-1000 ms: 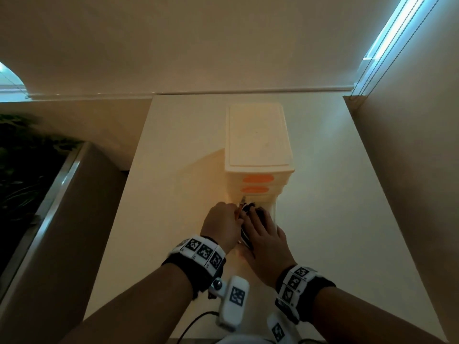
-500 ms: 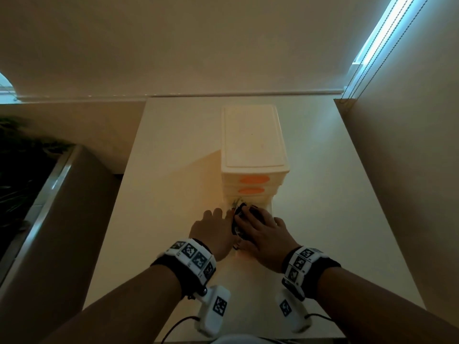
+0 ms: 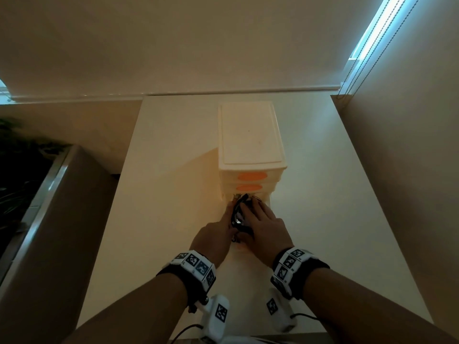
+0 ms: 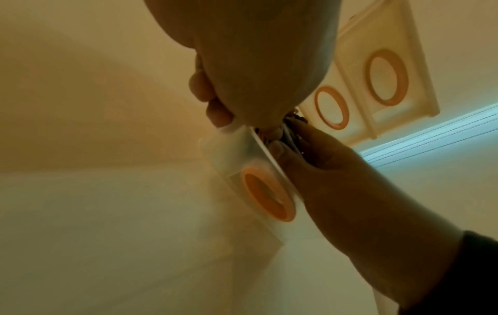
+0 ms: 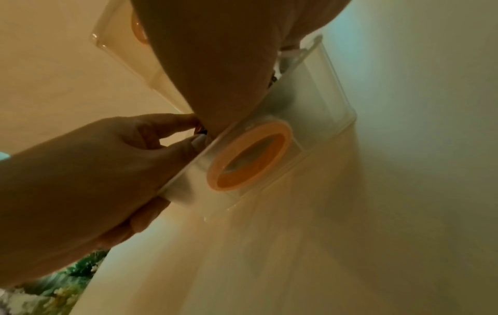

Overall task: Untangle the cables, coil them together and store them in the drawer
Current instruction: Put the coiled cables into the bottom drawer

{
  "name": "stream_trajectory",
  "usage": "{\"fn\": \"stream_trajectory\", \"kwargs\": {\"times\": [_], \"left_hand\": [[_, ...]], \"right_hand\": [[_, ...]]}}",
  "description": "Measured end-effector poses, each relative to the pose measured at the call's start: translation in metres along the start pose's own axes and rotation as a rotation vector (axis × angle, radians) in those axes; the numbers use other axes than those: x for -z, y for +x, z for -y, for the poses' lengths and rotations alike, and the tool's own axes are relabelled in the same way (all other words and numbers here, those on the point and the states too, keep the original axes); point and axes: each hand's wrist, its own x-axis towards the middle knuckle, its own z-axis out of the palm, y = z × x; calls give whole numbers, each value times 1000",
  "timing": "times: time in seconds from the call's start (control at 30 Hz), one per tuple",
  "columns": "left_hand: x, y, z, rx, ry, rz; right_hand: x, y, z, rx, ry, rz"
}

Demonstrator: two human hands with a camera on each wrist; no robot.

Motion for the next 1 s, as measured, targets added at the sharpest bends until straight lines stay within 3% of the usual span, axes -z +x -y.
{"fn": "stream_trajectory", "kwargs": {"times": [0.2, 0.37, 0.5, 0.57, 0.67, 1.0], "left_hand": [[14, 18, -12, -22, 285, 56], [8, 13, -8, 1, 293, 56], [7, 3, -6, -24, 342, -65], [11, 0, -3, -112, 317, -143], [19, -1, 4, -219, 250, -200], [21, -2, 19, -337, 284, -113]], "right_hand": [[13, 7, -5, 66, -84, 41], [18, 17, -4, 50, -170, 46], [19, 30, 5, 17, -186, 106], [22, 30, 5, 17, -172, 119], [22, 23, -3, 54, -113, 85], [28, -9, -29, 212, -14, -78]]}}
